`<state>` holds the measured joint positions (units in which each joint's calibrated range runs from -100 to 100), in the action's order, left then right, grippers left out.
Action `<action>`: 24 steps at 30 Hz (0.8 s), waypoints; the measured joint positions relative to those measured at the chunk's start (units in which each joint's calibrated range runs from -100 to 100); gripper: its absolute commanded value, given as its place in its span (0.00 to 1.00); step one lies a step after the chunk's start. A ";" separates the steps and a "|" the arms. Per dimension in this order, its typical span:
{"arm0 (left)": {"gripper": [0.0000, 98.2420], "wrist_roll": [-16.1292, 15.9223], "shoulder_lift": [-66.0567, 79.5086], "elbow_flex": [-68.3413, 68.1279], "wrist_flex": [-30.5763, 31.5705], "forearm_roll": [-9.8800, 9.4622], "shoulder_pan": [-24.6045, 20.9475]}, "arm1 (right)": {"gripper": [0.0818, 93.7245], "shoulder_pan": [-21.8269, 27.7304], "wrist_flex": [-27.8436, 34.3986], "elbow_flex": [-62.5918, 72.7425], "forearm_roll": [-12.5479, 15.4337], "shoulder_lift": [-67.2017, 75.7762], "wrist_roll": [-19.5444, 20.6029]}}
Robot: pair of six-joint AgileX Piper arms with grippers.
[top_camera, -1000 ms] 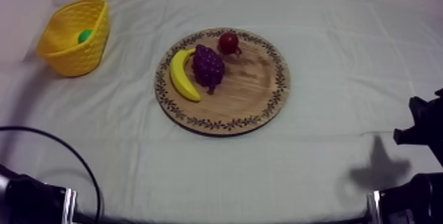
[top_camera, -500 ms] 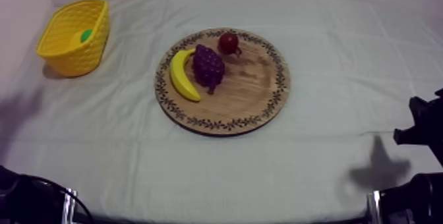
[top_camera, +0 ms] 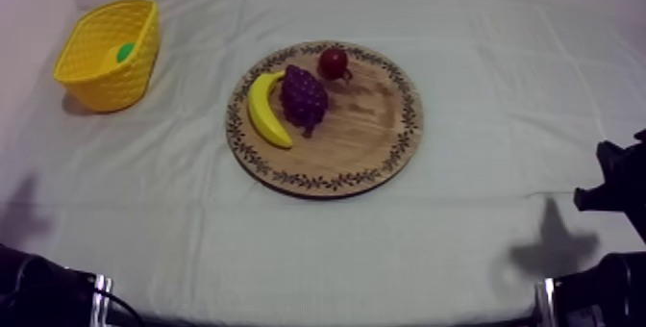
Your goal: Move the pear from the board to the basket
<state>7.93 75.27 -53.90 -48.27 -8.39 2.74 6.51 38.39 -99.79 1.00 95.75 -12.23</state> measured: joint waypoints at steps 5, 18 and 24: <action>0.00 0.01 8.76 -14.08 8.06 0.12 -1.23 | 0.00 0.00 0.00 0.00 0.00 0.00 0.00; 0.00 -0.08 23.92 -41.98 15.37 1.03 -2.13 | 0.00 0.00 0.00 0.00 0.00 0.00 0.00; 0.00 -3.73 24.34 -45.50 15.73 3.99 -2.95 | 0.00 0.00 0.00 0.00 0.00 0.00 0.00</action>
<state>4.21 99.61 -99.39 -32.54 -4.39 -0.22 6.51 38.39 -99.79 1.00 95.75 -12.23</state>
